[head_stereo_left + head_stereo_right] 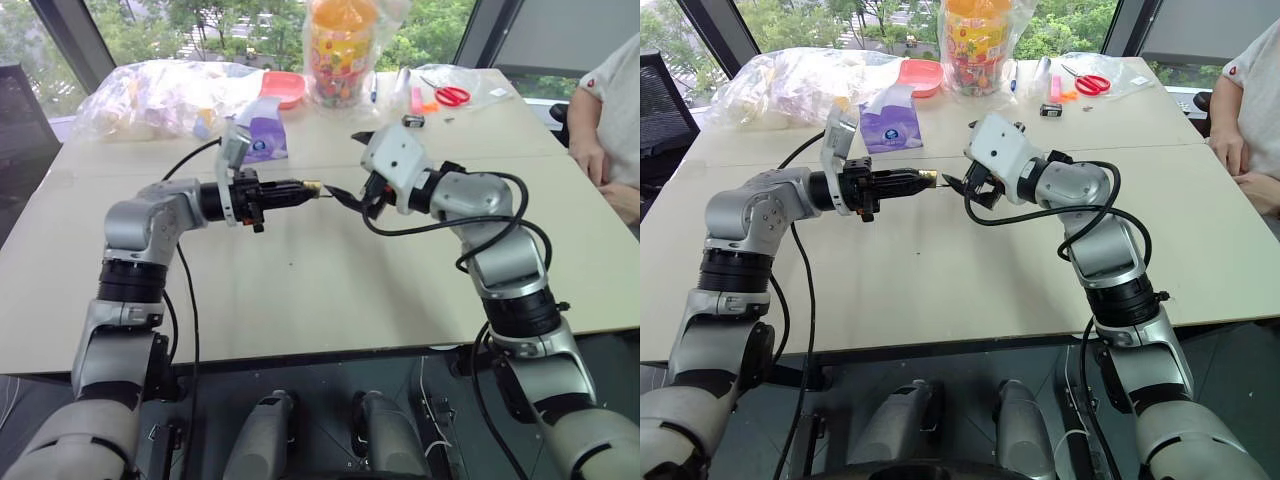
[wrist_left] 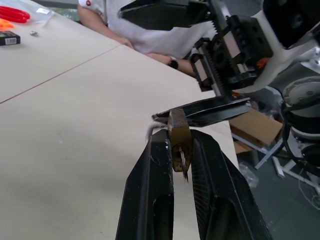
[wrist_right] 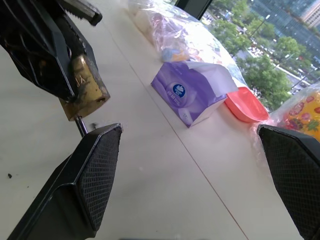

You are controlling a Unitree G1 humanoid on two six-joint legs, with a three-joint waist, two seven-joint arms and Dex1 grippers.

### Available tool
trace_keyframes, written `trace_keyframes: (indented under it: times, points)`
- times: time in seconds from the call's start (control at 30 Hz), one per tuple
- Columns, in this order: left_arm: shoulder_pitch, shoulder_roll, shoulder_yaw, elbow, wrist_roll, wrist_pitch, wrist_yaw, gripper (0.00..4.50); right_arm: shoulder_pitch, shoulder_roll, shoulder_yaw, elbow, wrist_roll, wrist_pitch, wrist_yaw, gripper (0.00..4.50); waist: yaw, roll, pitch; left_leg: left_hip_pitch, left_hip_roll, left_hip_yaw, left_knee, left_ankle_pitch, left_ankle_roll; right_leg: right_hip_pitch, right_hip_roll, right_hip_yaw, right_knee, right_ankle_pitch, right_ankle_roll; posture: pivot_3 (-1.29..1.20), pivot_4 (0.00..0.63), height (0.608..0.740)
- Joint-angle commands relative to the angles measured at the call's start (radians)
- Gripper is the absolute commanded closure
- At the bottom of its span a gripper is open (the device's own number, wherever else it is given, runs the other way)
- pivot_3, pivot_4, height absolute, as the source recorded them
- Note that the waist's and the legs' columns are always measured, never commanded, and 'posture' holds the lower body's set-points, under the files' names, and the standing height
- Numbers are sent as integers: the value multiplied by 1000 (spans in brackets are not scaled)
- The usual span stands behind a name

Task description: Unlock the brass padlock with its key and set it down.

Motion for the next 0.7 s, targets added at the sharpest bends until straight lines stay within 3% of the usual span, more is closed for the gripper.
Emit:
trace_keyframes:
  times: [0.03, 0.53, 0.7]
  points:
    - [6, 22, 17, -57, -25, -15, -24, 4500, -23, -8, -7, -13, 23, -8, 16, 45, 0, 0, 0, 0, 0, 0, 0, 0, 0, 0, 0, 0, 0, 0, 0, 0, 150, 740]
    - [-4, 0, -13, 8, 6, -86, -36, 4500, 13, -50, -26, -58, 72, 83, 45, 45, 3, 0, 0, 0, 0, 0, 0, 0, 0, 0, 0, 0, 0, 0, 0, 0, 150, 740]
    - [-18, -94, -17, 97, 10, -58, 32, 4500, 90, -197, -57, -126, 14, 135, 33, 45, 20, 0, 0, 0, 0, 0, 0, 0, 0, 1, -1, 0, -1, 0, 0, 0, 150, 740]
